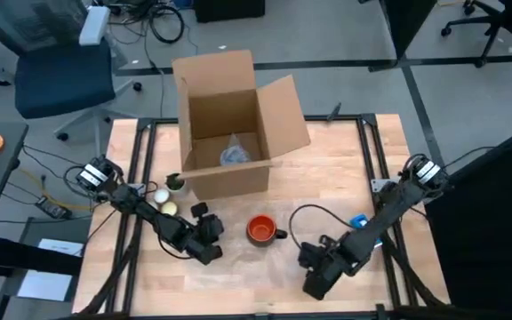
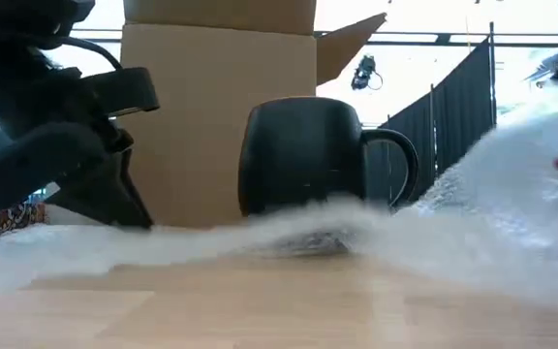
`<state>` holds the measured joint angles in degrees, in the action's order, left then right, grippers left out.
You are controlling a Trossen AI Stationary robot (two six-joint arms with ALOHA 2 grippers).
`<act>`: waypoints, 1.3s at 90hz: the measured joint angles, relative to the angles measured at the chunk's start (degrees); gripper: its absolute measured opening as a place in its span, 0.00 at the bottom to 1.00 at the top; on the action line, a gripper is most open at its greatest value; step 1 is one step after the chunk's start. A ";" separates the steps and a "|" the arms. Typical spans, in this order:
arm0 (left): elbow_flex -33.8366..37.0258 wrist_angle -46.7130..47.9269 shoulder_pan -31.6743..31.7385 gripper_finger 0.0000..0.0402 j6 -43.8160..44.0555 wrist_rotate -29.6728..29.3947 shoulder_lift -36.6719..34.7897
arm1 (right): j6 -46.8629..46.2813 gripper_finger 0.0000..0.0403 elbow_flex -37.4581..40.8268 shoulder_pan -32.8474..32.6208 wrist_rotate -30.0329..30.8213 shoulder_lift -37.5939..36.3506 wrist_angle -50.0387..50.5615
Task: Wrap mug
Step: Wrap the black mug with bubble wrap
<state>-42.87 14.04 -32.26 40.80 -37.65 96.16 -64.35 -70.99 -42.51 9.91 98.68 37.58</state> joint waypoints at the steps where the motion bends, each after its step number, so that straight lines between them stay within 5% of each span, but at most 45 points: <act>1: 0.00 0.04 0.01 0.16 0.00 -0.01 0.00 | 0.22 0.40 -0.32 -0.12 0.10 -0.01 0.58; 28: 0.00 0.01 -0.34 0.16 0.26 0.00 0.00 | -10.61 0.40 0.88 -7.87 0.86 1.22 24.38; 42: 0.00 -0.30 -0.38 0.16 0.29 0.02 0.00 | -7.71 0.40 4.66 -5.23 2.34 1.30 17.34; 68: -0.02 -1.03 -0.38 0.16 0.02 -1.17 0.00 | 14.31 0.37 0.57 6.79 17.59 1.08 11.25; 82: -0.02 -0.98 -0.38 0.16 -0.31 -1.52 0.00 | 23.62 0.35 -2.64 12.32 13.56 1.04 9.38; 117: -0.02 -0.93 -0.54 0.16 1.25 -0.65 0.00 | 24.38 0.38 -3.74 9.53 4.22 0.40 11.25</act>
<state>-42.89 13.10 -32.80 42.05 -38.30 96.16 -39.97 -74.73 -32.98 14.13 99.08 48.82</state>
